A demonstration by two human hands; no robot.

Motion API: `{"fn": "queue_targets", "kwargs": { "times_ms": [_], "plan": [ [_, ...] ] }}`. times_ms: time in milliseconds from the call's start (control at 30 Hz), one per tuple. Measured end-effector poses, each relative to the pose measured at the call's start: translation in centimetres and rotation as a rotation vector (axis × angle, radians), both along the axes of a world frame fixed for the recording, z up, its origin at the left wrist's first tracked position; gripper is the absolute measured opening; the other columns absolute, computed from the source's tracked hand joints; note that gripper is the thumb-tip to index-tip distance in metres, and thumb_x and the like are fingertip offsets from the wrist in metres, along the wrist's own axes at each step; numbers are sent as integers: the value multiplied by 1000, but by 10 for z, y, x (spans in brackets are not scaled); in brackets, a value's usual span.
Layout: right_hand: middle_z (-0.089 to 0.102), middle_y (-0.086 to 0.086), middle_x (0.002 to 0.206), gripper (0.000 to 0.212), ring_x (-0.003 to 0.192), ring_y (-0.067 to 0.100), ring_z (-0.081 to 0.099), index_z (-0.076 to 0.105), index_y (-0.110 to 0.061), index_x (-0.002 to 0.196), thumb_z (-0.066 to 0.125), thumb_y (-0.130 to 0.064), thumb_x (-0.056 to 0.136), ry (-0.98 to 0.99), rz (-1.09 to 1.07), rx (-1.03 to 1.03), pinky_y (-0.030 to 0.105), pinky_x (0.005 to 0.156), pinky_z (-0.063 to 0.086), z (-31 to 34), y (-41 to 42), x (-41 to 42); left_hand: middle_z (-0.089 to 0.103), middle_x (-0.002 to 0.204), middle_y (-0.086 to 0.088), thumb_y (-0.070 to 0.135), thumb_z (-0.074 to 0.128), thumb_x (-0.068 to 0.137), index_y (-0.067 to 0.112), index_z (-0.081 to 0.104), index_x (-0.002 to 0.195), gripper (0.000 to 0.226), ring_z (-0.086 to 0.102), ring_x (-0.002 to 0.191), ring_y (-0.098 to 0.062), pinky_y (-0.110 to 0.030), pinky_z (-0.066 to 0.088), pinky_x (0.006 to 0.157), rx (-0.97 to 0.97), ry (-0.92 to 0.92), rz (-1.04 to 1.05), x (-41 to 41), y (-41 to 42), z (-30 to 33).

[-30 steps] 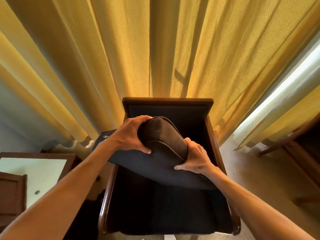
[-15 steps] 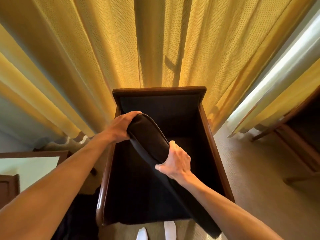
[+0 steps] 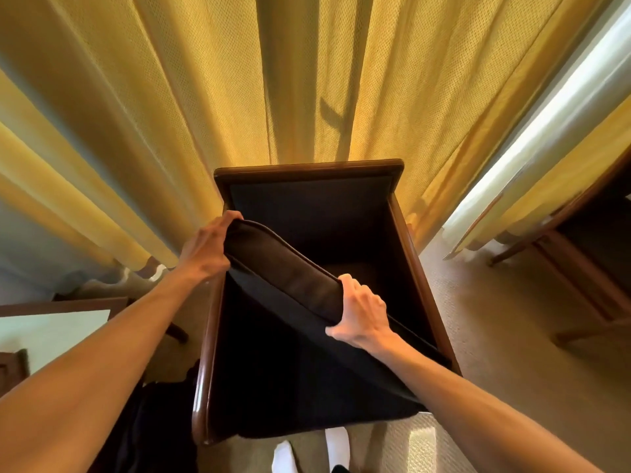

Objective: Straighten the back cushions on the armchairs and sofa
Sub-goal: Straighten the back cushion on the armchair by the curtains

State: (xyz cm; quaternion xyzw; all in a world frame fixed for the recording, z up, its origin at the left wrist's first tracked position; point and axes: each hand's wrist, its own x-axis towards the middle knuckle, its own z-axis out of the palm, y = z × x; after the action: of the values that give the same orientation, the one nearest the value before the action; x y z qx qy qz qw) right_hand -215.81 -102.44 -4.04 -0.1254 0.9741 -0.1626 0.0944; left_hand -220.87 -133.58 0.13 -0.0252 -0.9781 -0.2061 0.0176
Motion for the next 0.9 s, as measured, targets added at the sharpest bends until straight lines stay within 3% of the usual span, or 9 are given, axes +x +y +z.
{"fn": "queue_targets", "kwargs": {
  "times_ms": [233,400,433,500,567,633,800,900],
  "plan": [
    [55,4,128,90,113,28,56,36,-19,137,82,-44,64,-49,220,175,53,95,45,-1,-4,-40,61,108,-9,11,83,60,31,32,122,83,65,93,-37,-51,56,72,-45,-215,170,28,-13,-22],
    [49,3,138,92,124,27,47,34,-23,140,82,-46,65,-117,314,280,52,103,38,-28,2,-51,59,108,-4,14,84,56,22,38,118,78,62,94,-30,-40,50,67,-53,-331,187,60,-2,-69],
    [48,3,139,94,125,27,46,34,-22,140,81,-50,64,-109,337,278,52,104,37,-32,3,-53,58,113,-7,13,83,57,19,36,121,79,60,98,-31,-42,50,69,-51,-339,206,60,-2,-74],
    [45,4,141,98,126,27,44,33,-21,143,78,-58,64,-96,361,269,51,107,34,-38,8,-58,50,131,-12,24,88,53,18,29,135,101,50,119,-34,-54,48,88,-156,-403,178,54,1,-80],
    [45,4,141,101,126,27,43,32,-22,145,73,-66,64,-60,358,263,50,107,33,-42,16,-65,30,148,-11,46,91,47,27,15,147,127,25,141,-36,-65,29,107,-331,-448,56,37,16,-79],
    [45,4,140,102,124,27,44,31,-22,146,69,-71,64,-32,348,245,49,105,34,-44,25,-75,20,153,-6,58,86,45,32,9,150,132,9,147,-35,-70,13,111,-419,-448,-73,18,48,-79],
    [44,5,139,111,121,27,46,25,-24,148,63,-79,60,-55,324,296,48,105,37,-50,58,-94,38,142,0,55,81,51,25,23,145,114,31,137,-25,-67,5,113,-417,-369,-242,-23,107,-91],
    [47,6,135,107,116,27,50,28,-21,145,73,-66,60,-92,354,325,45,101,41,-45,67,-116,44,137,2,59,77,51,23,30,140,106,41,127,-22,-55,21,114,-417,-323,-293,-44,101,-90]
  ]
}}
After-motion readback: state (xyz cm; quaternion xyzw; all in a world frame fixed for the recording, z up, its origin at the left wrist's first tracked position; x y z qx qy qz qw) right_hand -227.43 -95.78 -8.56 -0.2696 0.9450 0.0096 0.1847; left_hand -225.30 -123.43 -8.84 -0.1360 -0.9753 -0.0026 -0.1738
